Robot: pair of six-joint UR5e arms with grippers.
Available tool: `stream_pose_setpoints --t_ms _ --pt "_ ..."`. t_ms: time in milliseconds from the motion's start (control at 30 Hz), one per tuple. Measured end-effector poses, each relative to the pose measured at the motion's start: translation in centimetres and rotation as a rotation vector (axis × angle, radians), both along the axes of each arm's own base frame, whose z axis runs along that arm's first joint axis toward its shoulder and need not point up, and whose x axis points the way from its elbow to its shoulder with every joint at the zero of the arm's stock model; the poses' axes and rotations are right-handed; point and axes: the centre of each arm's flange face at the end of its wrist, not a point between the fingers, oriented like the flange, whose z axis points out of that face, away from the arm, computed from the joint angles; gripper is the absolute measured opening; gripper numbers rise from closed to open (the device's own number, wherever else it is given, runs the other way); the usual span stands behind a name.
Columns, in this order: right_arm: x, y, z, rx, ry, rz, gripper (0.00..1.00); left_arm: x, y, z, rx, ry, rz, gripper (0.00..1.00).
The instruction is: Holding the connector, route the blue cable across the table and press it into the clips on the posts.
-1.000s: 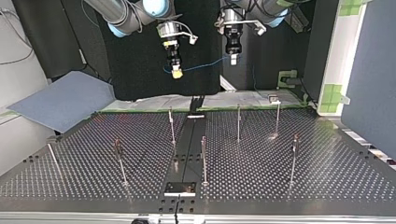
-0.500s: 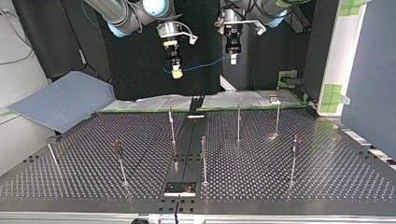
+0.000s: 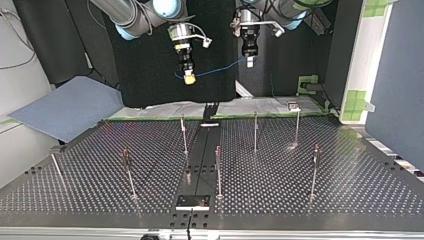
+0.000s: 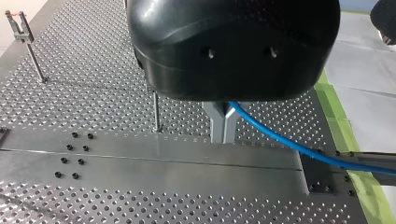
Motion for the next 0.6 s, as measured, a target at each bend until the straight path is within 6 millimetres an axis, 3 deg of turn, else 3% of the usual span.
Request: stream_pose_setpoints --t_ms 300,600 --pt "0.3 0.1 -0.2 0.002 0.007 0.0 0.0 0.0 0.0 0.0 0.0 0.0 0.0 0.0" --pt "1.6 2.0 -2.7 0.054 0.071 -0.007 0.0 0.0 0.0 0.0 0.0 0.0 0.0 0.0"
